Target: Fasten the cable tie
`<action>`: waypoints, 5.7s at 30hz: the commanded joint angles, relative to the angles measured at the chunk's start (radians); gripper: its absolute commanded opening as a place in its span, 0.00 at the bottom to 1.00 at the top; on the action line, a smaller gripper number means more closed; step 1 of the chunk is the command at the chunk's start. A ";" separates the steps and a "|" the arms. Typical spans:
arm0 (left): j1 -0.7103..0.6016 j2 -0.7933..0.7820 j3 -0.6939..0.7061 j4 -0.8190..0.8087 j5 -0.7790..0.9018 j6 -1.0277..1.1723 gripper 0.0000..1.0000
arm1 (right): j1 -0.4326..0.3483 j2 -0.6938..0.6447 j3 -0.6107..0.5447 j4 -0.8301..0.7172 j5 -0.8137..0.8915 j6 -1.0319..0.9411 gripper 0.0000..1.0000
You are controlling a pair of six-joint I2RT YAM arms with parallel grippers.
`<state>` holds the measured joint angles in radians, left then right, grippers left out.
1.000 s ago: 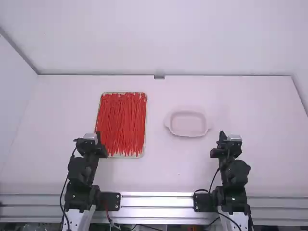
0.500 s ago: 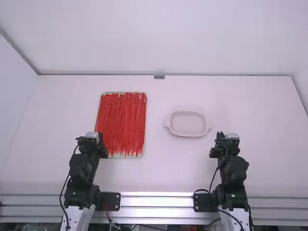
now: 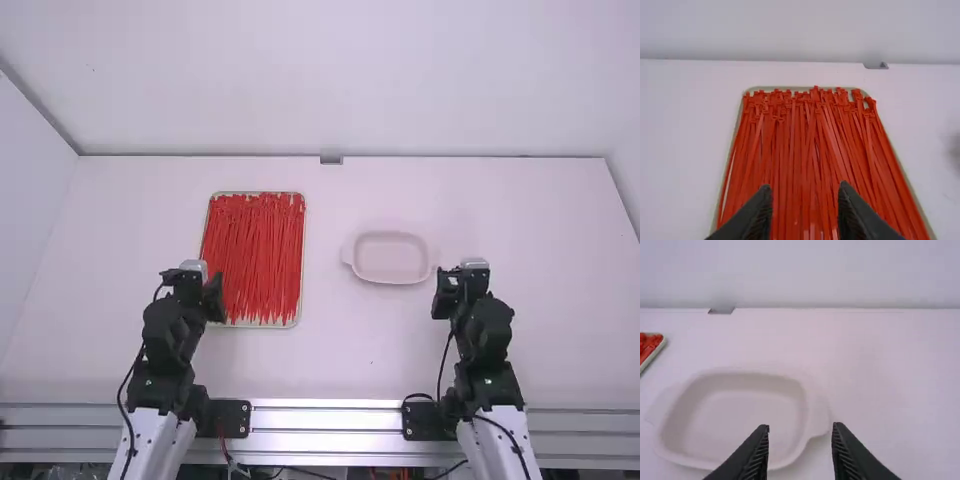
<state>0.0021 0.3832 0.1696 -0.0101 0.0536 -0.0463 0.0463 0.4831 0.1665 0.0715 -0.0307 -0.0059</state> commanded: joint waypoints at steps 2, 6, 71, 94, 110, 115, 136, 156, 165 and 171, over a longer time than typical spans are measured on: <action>0.012 0.081 0.070 -0.007 0.037 -0.039 0.43 | 0.018 0.102 0.079 0.008 -0.031 0.005 0.43; 0.017 0.156 0.115 -0.016 0.082 -0.047 0.50 | 0.039 0.189 0.122 0.005 -0.042 0.005 0.50; 0.032 0.904 0.753 -0.178 0.166 -0.076 0.99 | 0.282 0.725 0.390 -0.079 -0.069 0.085 0.98; -0.008 1.496 1.019 -0.058 0.188 -0.110 0.99 | 0.282 0.728 0.389 -0.078 -0.046 0.084 0.98; -0.138 1.551 1.019 -0.015 -0.152 -0.062 0.99 | 0.282 0.728 0.389 -0.079 -0.047 0.084 0.98; -0.127 1.562 1.019 -0.009 -0.151 -0.095 0.99 | 0.282 0.728 0.388 -0.080 -0.047 0.084 0.98; -0.124 1.607 1.019 0.016 -0.148 -0.122 0.99 | 0.282 0.787 0.390 -0.049 -0.047 0.085 0.98; -0.122 1.618 1.019 0.052 -0.096 -0.122 0.99 | 0.282 0.785 0.389 -0.040 -0.047 0.085 0.98; -0.122 1.618 1.019 0.037 -0.096 -0.122 0.99 | 0.282 0.785 0.389 -0.032 -0.051 0.088 0.98; -0.122 1.618 1.019 0.025 -0.096 -0.129 0.99 | 0.282 0.785 0.389 -0.034 -0.051 0.088 0.98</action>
<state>-0.1184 1.9869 1.1725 0.0193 -0.0525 -0.1627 0.3271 1.2625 0.5262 0.0387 -0.0826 0.0792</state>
